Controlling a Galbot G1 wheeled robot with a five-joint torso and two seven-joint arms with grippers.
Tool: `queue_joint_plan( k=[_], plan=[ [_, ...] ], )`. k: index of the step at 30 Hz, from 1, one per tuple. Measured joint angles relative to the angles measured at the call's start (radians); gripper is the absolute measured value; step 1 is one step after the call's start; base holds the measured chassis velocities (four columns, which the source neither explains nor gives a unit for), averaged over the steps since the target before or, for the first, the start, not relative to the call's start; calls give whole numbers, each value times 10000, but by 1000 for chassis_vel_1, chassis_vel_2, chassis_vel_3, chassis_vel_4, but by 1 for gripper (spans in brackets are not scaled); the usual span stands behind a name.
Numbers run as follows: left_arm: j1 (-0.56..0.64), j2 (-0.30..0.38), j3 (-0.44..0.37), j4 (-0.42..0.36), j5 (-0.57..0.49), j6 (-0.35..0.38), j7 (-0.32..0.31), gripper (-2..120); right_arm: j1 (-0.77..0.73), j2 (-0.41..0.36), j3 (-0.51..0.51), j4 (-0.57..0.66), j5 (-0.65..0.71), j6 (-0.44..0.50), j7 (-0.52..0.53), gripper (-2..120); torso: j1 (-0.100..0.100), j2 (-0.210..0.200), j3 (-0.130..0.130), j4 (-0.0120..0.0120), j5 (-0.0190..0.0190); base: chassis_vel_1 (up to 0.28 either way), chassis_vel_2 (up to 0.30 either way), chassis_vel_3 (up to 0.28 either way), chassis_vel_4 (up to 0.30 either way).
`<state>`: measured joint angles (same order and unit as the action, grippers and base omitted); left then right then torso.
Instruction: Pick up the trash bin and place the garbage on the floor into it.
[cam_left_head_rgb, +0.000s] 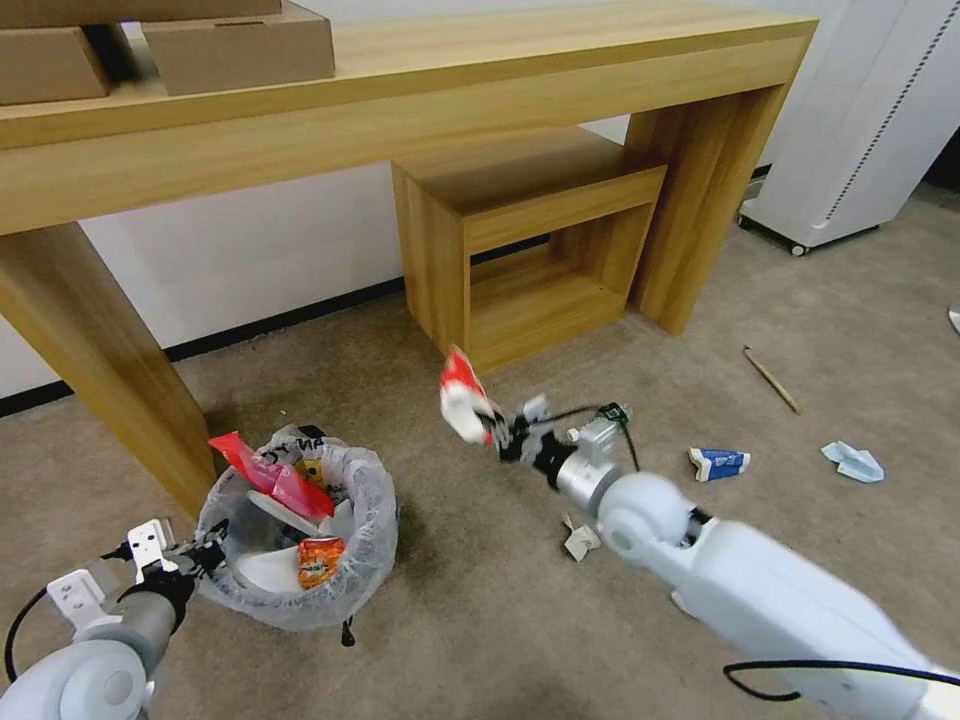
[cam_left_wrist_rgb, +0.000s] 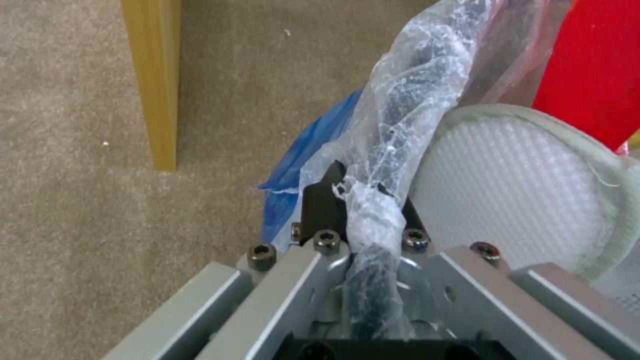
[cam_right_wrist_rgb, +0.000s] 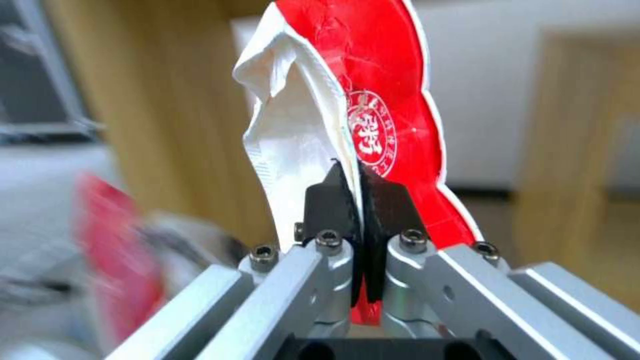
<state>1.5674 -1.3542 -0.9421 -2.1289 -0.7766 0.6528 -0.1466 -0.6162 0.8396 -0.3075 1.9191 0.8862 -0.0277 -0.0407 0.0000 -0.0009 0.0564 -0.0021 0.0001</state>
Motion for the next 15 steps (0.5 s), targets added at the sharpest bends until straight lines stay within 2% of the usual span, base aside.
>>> queue_joint_plan(
  k=[3, 5, 6, 8, 9, 10, 13, 14, 15],
  plan=[
    [-30, -46, 30, -70, -9, 35, -63, 1, 377, -182, -227, 553, 437, 232, -495, 0, 0, 0, -1, -1, -3, 0, 0, 0, 0],
    [-37, -104, 63, -166, -18, 63, -99, 1, 881, -256, -910, 952, 907, 558, -1063, 0, 0, 1, 0, 0, -2, 0, 0, 0, 0],
    [-37, -104, 63, -166, -18, 63, -99, 1, 881, -256, -910, 952, 907, 558, -1063, 0, 0, 1, 0, 0, -2, 0, 0, 0, 0],
    [-38, -139, 70, -238, -19, 76, -117, 1, 1300, -224, -1686, 1070, 1214, 703, -1260, 0, 0, 0, 0, 0, -2, 0, 0, 0, 0],
    [-38, -166, 71, -296, -21, 87, -126, 1, 1613, -131, -2309, 1079, 1377, 731, -1297, 0, 0, 0, 0, 0, -1, 0, 0, 0, 0],
    [-38, -166, 71, -296, -21, 87, -126, 1, 1613, -131, -2309, 1079, 1377, 731, -1297, 0, 0, 0, 0, 0, -1, 0, 0, 0, 0],
    [0, -244, 66, -419, -22, 93, -137, 1, 2235, 261, -3552, 856, 1564, 690, -1104, 0, 0, 0, 0, 0, -3, 0, 0, 0, 0],
    [0, -244, 66, -419, -22, 93, -137, 1, 2235, 261, -3552, 856, 1564, 690, -1104, 0, 0, 0, 0, 0, -3, 0, 0, 0, 0],
    [31, -272, 45, -463, -22, 95, -136, 1, 2450, 473, -4000, 699, 1655, 591, -863, 0, 0, 0, 0, 1, -2, 0, 0, 0, 0]
  ],
)
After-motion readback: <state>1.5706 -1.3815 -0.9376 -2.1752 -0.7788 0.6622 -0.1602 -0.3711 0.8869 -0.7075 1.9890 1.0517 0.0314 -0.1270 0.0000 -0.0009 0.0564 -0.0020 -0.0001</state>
